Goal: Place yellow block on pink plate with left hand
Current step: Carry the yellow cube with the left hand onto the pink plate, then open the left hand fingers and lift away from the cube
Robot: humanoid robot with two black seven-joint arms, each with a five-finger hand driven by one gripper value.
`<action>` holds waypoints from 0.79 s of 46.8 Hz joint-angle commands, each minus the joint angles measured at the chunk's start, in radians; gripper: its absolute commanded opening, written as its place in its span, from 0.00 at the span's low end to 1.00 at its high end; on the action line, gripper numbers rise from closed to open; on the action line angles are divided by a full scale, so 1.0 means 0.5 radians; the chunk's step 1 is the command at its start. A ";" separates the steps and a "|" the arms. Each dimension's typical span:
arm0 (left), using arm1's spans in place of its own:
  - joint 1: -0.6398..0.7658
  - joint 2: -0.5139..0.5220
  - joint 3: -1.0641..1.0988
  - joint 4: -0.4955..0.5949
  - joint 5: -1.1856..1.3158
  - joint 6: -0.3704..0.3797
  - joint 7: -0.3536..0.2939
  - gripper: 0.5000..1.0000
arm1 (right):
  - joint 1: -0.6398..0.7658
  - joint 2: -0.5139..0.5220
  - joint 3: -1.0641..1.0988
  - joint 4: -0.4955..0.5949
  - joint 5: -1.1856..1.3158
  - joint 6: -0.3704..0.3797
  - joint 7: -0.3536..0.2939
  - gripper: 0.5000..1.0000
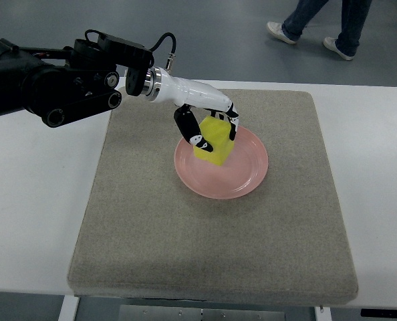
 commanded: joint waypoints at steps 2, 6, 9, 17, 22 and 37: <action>0.047 -0.060 0.015 0.113 0.000 0.005 0.000 0.00 | 0.000 0.000 0.000 0.000 0.000 0.000 0.000 0.85; 0.090 -0.115 0.015 0.195 0.000 0.008 0.000 0.00 | 0.000 0.000 0.000 0.000 0.000 0.000 0.000 0.85; 0.103 -0.134 0.015 0.208 0.000 0.008 0.000 0.00 | 0.000 0.000 0.000 0.003 0.000 0.000 0.000 0.85; 0.115 -0.140 0.015 0.211 0.000 0.060 -0.003 0.00 | 0.000 0.000 0.000 0.000 0.000 0.000 0.000 0.85; 0.121 -0.137 0.015 0.214 0.000 0.063 -0.003 0.00 | 0.000 0.000 0.000 0.000 0.000 0.000 0.000 0.85; 0.124 -0.140 0.037 0.186 0.000 0.066 -0.006 0.13 | 0.000 0.000 0.000 0.003 0.000 0.003 0.000 0.85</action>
